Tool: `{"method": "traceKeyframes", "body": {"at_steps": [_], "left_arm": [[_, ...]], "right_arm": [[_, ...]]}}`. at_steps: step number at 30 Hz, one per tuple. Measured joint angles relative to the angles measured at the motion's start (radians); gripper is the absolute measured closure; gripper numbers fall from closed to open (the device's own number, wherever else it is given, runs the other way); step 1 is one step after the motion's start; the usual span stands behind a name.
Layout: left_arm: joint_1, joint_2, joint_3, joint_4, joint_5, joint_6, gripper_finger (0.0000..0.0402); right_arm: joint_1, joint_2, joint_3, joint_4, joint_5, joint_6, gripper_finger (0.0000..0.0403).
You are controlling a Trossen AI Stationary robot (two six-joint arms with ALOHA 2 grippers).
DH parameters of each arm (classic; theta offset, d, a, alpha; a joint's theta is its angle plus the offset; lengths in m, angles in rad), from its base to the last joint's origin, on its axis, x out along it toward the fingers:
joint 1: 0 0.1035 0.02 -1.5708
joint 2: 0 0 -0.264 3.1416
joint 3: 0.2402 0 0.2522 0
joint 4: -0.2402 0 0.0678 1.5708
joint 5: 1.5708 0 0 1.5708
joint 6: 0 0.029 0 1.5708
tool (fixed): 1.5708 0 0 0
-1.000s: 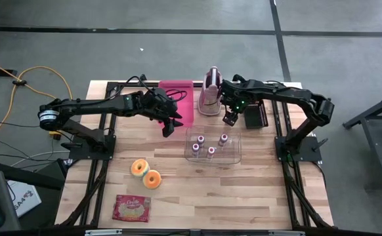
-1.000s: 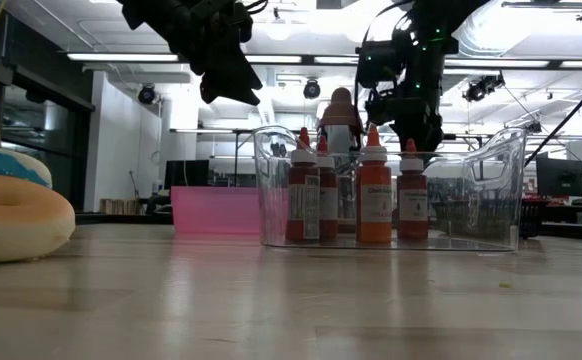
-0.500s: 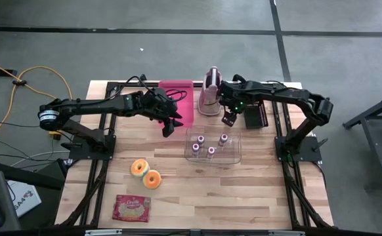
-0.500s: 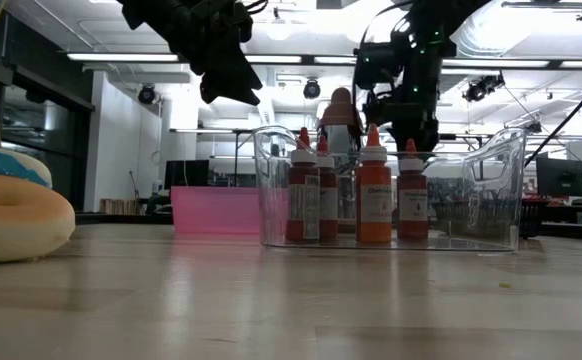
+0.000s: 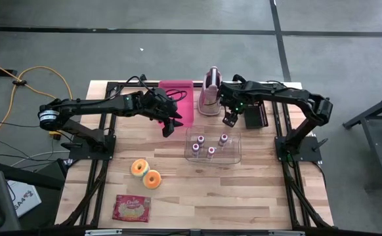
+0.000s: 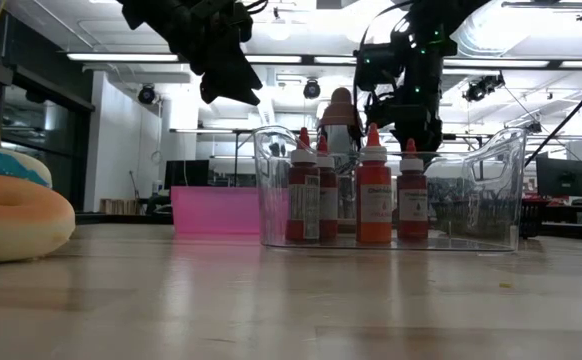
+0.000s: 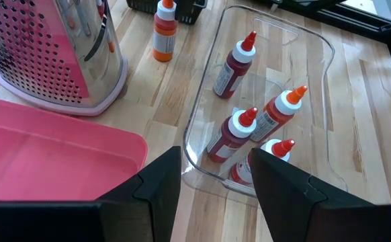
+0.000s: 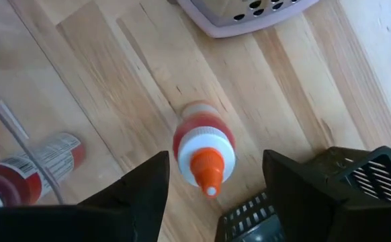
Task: Pick & Place Food Item
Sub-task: Put the orange food coloring bottle into the transparent bin
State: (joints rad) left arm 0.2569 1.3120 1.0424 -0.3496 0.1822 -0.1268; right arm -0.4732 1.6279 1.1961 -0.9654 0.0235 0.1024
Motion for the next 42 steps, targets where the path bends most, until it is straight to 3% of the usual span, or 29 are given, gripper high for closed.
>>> {"method": "traceKeyframes", "body": {"at_steps": [8, 18, 28, 42], "left_arm": [[0.000, 0.000, 0.000, 0.000, 0.000, 0.000, 0.0228], [0.000, 0.000, 0.000, 0.000, 0.000, 0.000, 0.0228], [0.000, 0.000, 0.000, 0.000, 0.000, 0.000, 0.0228], [0.000, 0.000, 0.000, 0.000, 0.000, 0.000, 0.0228]], "right_arm": [[0.000, 0.000, 0.000, 0.002, -0.003, -0.001, 0.0179], [0.000, 0.000, 0.000, 0.004, -0.025, -0.002, 0.0249], [0.000, 0.000, 0.001, 0.005, -0.029, -0.002, 0.0293], [0.000, -0.001, 0.001, 0.004, -0.024, -0.002, 0.0302]]}}
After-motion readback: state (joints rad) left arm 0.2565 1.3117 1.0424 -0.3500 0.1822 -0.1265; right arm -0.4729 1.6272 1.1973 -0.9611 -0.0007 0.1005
